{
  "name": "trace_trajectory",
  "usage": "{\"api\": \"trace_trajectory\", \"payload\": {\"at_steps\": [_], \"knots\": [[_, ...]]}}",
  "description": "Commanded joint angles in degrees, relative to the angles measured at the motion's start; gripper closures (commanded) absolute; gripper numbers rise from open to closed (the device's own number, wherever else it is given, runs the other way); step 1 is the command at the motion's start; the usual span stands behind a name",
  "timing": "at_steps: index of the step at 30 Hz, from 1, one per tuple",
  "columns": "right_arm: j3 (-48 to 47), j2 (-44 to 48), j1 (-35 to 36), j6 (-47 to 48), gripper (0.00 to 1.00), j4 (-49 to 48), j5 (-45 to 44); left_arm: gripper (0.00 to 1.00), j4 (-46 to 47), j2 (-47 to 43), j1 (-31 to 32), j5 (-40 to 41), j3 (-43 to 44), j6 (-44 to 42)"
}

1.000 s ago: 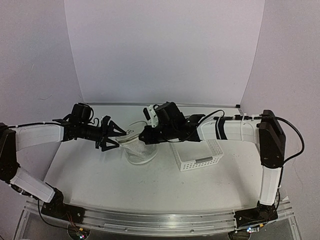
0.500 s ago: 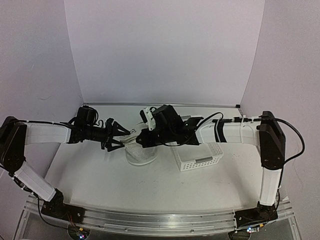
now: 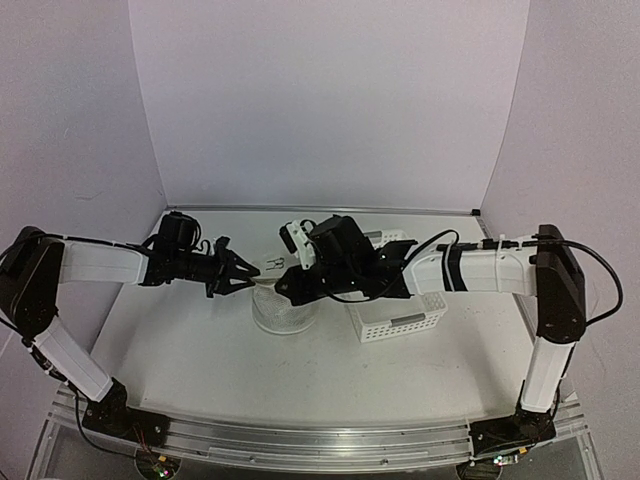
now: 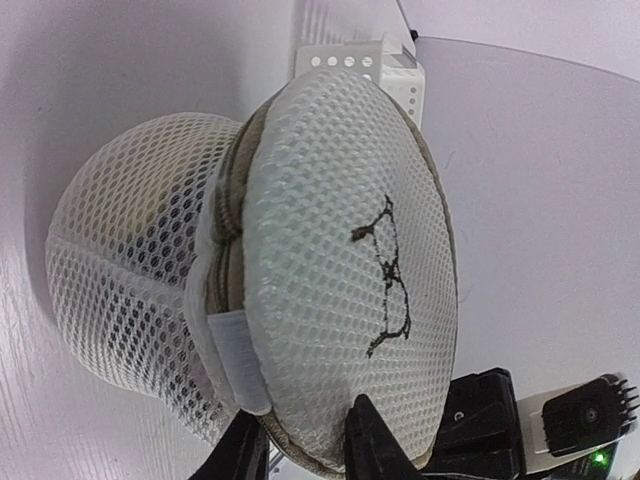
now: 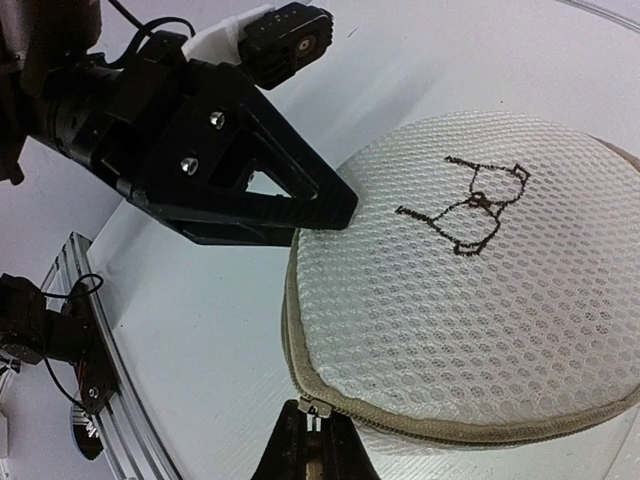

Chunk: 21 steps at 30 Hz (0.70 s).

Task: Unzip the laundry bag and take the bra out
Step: Hold the laundry bag at the center of the board, then unzip the zipper of the laundry bag.

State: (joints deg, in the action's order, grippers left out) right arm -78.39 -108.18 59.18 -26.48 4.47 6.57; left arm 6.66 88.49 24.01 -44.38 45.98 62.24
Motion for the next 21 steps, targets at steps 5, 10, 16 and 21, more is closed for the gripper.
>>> {"api": "trace_trajectory", "payload": {"at_steps": [5, 10, 16, 21], "knots": [[1.74, 5.07, 1.28, 5.44, 1.0, -3.36, 0.75, 0.93, 2.75, 0.68, 0.12, -0.93, 3.59, -1.24], [2.68, 5.23, 1.64, 6.26, 1.0, -3.34, 1.48, 1.0, 2.75, 0.53, -0.12, -1.48, 4.06, -1.82], [5.47, 6.77, 1.64, 7.11, 1.0, -2.58, -1.53, 1.0, 2.62, -0.03, -1.53, -3.07, 4.45, -3.19], [8.45, 8.82, 1.64, 9.35, 1.0, -0.96, -6.1, 1.0, -0.94, -0.07, -1.99, -4.64, 7.04, -7.42]]}}
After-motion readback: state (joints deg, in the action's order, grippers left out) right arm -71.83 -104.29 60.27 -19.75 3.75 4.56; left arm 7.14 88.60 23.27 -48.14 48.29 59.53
